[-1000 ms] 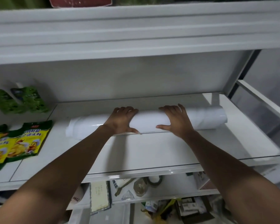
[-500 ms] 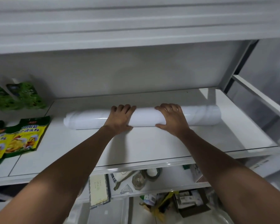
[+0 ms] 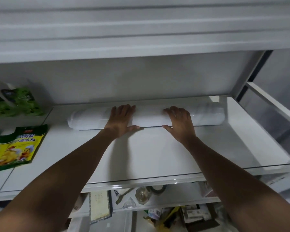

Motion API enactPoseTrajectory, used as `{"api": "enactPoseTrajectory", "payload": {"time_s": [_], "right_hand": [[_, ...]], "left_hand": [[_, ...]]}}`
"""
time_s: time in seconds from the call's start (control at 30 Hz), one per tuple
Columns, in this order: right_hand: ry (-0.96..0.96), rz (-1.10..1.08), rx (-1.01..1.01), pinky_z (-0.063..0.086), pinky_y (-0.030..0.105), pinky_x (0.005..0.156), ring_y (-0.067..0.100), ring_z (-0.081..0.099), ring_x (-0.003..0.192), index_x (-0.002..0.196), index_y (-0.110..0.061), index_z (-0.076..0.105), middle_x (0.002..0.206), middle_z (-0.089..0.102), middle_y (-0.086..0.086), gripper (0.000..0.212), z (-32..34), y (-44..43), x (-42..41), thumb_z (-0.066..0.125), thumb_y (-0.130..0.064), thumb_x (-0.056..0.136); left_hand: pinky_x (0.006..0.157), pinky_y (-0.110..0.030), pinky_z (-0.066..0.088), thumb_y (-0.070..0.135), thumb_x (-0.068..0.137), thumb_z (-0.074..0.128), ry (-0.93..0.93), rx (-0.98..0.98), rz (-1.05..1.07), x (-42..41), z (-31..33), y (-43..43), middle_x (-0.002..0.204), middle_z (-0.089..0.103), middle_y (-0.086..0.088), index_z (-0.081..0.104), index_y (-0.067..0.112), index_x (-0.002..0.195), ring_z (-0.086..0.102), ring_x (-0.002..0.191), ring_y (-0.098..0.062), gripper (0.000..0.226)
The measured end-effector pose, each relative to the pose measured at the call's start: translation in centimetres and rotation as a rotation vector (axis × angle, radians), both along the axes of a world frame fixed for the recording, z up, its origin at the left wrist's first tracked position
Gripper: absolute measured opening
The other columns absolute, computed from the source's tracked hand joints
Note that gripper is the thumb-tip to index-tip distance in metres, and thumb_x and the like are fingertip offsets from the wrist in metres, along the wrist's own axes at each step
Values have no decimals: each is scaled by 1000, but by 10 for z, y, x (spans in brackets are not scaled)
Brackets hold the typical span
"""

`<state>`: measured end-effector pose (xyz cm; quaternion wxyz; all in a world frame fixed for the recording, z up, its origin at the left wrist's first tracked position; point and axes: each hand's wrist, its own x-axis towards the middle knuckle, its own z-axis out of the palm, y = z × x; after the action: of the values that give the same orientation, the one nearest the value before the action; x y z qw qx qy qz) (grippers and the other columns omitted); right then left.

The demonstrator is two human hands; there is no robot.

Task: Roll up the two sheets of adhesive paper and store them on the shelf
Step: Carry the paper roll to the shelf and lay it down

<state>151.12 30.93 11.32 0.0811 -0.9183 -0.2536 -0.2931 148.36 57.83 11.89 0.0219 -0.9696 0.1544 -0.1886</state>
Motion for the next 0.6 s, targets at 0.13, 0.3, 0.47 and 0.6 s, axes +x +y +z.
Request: {"api": "enactPoseTrajectory", "payload": {"time_s": [0.13, 0.3, 0.47, 0.6], "right_hand": [[-5, 8, 22, 45, 42, 81, 35, 55, 89, 116, -14, 54, 112, 58, 11, 60, 2, 1, 0, 81, -31, 65], [0, 20, 18, 44, 42, 82, 34, 55, 90, 117, -17, 50, 113, 57, 10, 58, 8, 2, -3, 79, -31, 69], [49, 19, 12, 43, 41, 85, 33, 56, 92, 118, -15, 56, 117, 58, 10, 48, 14, 1, -8, 72, -30, 76], [130, 7, -17, 39, 42, 90, 32, 55, 99, 121, -16, 56, 122, 56, 8, 44, 16, 1, -15, 66, -32, 81]], "left_hand": [[89, -49, 42, 64, 89, 26, -31, -6, 17, 0, 7, 2, 120, 57, -17, 43, 9, 129, 51, 105, -33, 70], [90, -44, 43, 55, 84, 40, -12, -49, -17, -4, 18, -1, 120, 57, -13, 42, 13, 127, 58, 103, -32, 61], [92, -39, 34, 51, 83, 41, 9, -82, -30, -7, 21, -1, 118, 59, -10, 48, 14, 124, 59, 102, -31, 56], [96, -45, 37, 55, 78, 39, 73, -120, -69, -13, 24, -9, 124, 57, -12, 53, 11, 125, 55, 109, -34, 66]]}}
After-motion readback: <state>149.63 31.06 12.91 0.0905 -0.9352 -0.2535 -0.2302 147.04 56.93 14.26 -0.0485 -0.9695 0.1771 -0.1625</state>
